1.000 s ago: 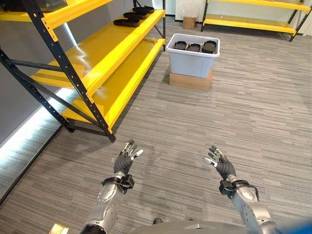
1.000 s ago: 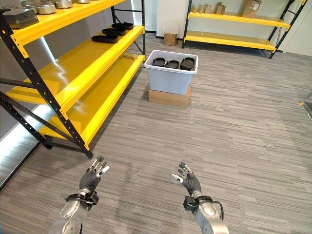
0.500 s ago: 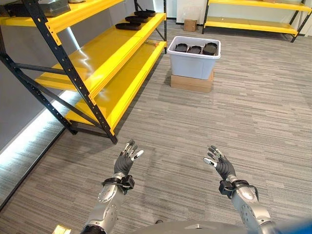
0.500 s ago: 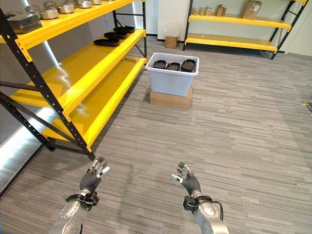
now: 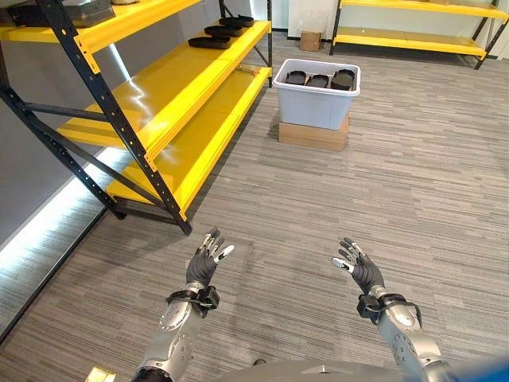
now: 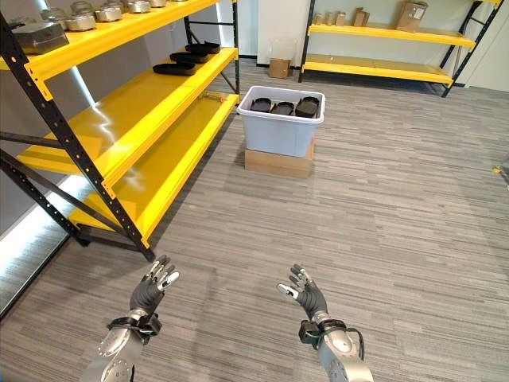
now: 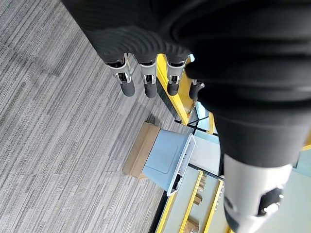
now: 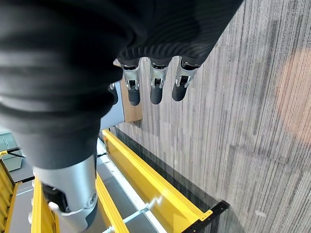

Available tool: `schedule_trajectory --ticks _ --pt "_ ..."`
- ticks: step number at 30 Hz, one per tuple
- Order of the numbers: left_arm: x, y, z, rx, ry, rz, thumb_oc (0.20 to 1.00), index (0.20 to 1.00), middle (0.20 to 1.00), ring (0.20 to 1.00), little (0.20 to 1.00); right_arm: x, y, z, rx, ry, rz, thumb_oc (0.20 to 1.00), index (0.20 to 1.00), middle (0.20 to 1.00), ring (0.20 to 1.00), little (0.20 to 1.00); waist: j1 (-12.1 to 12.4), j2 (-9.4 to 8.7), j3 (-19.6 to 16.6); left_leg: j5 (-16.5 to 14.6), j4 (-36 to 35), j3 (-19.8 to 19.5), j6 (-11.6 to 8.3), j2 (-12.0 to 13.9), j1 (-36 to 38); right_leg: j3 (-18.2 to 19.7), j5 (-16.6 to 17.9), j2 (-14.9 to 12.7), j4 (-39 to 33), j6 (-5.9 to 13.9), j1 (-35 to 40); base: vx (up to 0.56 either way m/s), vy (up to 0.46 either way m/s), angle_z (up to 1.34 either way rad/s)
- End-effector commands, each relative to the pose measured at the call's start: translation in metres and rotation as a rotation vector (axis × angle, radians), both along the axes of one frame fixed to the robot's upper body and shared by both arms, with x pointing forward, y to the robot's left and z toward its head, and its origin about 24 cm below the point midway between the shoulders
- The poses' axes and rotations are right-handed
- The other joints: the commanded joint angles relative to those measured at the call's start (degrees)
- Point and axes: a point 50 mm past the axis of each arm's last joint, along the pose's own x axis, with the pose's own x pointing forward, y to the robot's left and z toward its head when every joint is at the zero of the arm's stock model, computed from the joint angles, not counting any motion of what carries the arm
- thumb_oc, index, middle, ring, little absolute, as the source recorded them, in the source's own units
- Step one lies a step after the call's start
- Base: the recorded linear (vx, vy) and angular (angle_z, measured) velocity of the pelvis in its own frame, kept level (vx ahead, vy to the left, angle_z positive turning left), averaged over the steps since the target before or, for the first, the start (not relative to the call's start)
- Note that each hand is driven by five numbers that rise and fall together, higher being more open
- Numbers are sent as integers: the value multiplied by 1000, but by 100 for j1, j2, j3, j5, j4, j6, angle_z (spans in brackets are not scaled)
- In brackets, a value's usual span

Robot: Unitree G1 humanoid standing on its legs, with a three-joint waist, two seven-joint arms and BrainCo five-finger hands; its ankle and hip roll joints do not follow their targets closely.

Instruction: Move parts from the plastic box to the shelf.

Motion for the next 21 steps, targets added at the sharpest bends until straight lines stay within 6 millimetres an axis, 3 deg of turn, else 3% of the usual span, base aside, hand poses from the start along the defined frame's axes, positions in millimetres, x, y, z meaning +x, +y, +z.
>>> schedule_trajectory --ticks 1,5,9,10,11,12,13,14,16,19,21 --pt "19 -1 10 -13 -76 -11 1000 1000 1000 1000 1000 13 -2 13 24 -78 -5 1000 1000 1000 1000 1000 -53 -79 -212 -194 127 -207 -488 660 19 -40 15 -709 531 592 -183 -2 -51 3" --pt "25 -2 17 -18 -107 -24 1000 1000 1000 1000 1000 17 -6 19 15 -110 -6 1000 1000 1000 1000 1000 -55 -120 -26 -397 974 -256 -568 743 -381 40 -197 -608 973 453 -394 -25 -105 6" --pt "25 -1 20 -9 -118 -33 1000 1000 1000 1000 1000 19 -6 23 17 -126 7 1000 1000 1000 1000 1000 -5 -156 110 -176 1432 -471 -647 885 -552 95 -354 -336 1237 259 -473 44 -184 10" --pt "22 3 18 -1 -109 -17 1000 1000 1000 1000 1000 20 -3 24 25 -133 26 1000 1000 1000 1000 1000 33 -207 163 143 1881 -545 -661 977 -696 178 -435 -178 1241 144 -433 53 -134 -1" --pt "22 3 18 -1 -109 -17 1000 1000 1000 1000 1000 20 -3 24 25 -133 26 1000 1000 1000 1000 1000 29 -203 159 135 1900 -552 -663 980 -712 174 -436 -174 1244 142 -439 19 -264 -7" --pt "20 4 17 -11 -103 -3 1000 1000 1000 1000 1000 21 -1 27 27 -148 46 1000 1000 1000 1000 1000 136 -307 362 658 2942 -735 -587 863 -1295 194 -443 -149 1267 17 -395 -67 -212 -11" --pt "22 3 17 -10 -104 -4 1000 1000 1000 1000 1000 23 0 32 26 -170 60 1000 1000 1000 1000 1000 200 -387 494 820 3525 -913 -538 680 -1671 173 -420 -179 1242 -36 -364 -43 -252 -16" --pt "22 3 17 -15 -102 2 1000 1000 1000 1000 1000 23 -2 33 15 -175 58 1000 1000 1000 1000 1000 194 -417 527 845 3676 -909 -524 632 -1955 108 -447 -189 1223 -50 -343 56 -127 -8" --pt "21 3 16 -21 -101 1 1000 1000 1000 1000 1000 22 -4 32 8 -168 48 1000 1000 1000 1000 1000 178 -406 502 799 3461 -790 -530 627 -2122 53 -504 -199 1192 -41 -299 131 -20 21" --pt "17 3 13 -19 -87 -2 1000 1000 1000 1000 1000 21 -11 31 -18 -166 29 1000 1000 1000 1000 1000 317 -385 441 665 2225 -635 -564 564 -2437 121 -592 -206 937 53 1 272 39 24" --pt "14 2 9 -10 -75 -5 1000 1000 1000 1000 1000 19 -15 30 -51 -166 23 1000 1000 1000 1000 1000 404 -316 432 1009 1140 -537 -624 707 -2656 197 -688 -168 839 126 219 319 89 -2"
